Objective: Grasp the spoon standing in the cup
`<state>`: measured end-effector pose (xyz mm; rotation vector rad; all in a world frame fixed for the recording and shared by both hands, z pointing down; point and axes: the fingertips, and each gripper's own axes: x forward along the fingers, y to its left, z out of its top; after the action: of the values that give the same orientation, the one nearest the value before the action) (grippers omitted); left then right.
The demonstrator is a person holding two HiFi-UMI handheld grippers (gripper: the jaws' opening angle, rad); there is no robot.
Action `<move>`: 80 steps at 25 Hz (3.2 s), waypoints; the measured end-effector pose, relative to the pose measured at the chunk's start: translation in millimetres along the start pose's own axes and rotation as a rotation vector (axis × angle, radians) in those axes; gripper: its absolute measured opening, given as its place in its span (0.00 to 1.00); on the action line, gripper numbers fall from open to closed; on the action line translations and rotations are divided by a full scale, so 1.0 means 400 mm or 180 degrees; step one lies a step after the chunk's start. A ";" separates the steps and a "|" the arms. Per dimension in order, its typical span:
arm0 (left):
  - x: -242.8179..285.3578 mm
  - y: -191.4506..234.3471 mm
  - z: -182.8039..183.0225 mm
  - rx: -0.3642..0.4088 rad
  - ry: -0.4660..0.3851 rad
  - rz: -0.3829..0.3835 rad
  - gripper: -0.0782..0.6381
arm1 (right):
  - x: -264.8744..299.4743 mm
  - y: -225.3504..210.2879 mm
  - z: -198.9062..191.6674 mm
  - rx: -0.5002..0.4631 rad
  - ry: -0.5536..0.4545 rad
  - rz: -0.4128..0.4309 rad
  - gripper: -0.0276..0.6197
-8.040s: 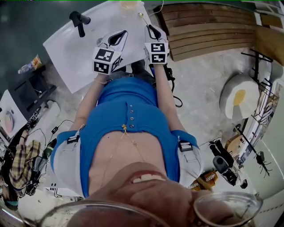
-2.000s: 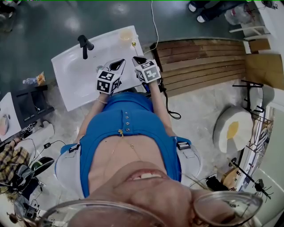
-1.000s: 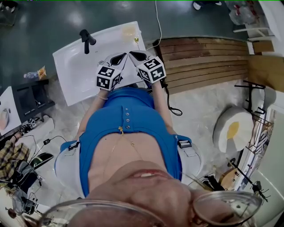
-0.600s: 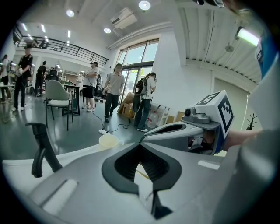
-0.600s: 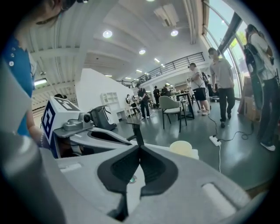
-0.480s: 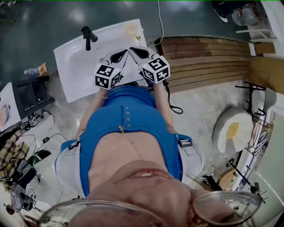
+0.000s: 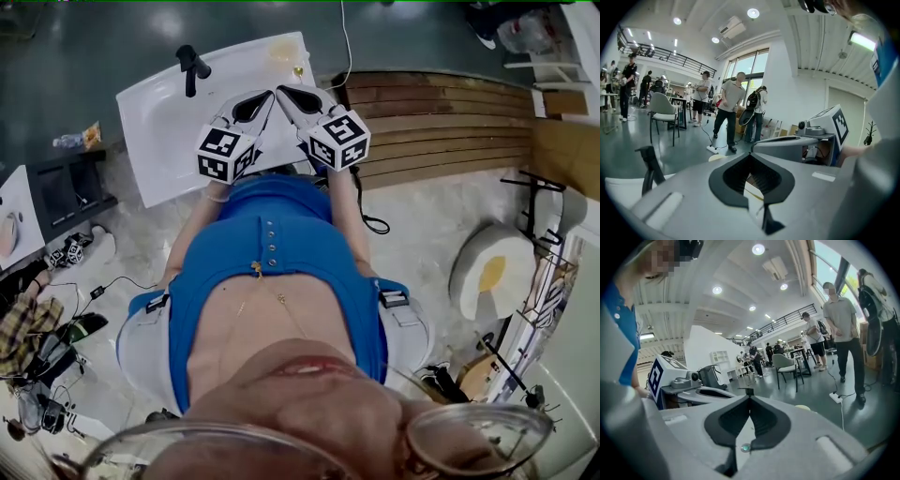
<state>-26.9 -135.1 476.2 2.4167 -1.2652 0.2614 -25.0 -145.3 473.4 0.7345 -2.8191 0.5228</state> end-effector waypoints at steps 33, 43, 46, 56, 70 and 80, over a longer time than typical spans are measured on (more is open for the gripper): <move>-0.070 0.026 0.118 0.0054 -0.0540 -0.0057 0.11 | -0.015 0.061 0.145 -0.0331 -0.0709 0.0074 0.05; -0.094 -0.007 0.150 0.0140 -0.0720 -0.0148 0.11 | -0.050 0.088 0.182 -0.0508 -0.0871 0.0073 0.05; -0.100 -0.018 0.166 0.0164 -0.0772 -0.0164 0.11 | -0.061 0.094 0.200 -0.0576 -0.0892 0.0045 0.05; -0.118 -0.044 0.192 0.0214 -0.0856 -0.0201 0.11 | -0.083 0.113 0.218 -0.0708 -0.0894 -0.0032 0.05; -0.087 -0.056 0.200 0.0168 -0.0793 -0.0263 0.11 | -0.100 0.104 0.208 -0.0706 -0.0773 -0.0124 0.05; -0.074 -0.054 0.217 0.0197 -0.0815 -0.0280 0.11 | -0.109 0.076 0.215 -0.0687 -0.0767 -0.0243 0.05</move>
<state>-27.7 -139.4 381.9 2.6162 -1.2669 -0.0365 -10.1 -134.0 374.0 0.9094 -2.9860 0.1201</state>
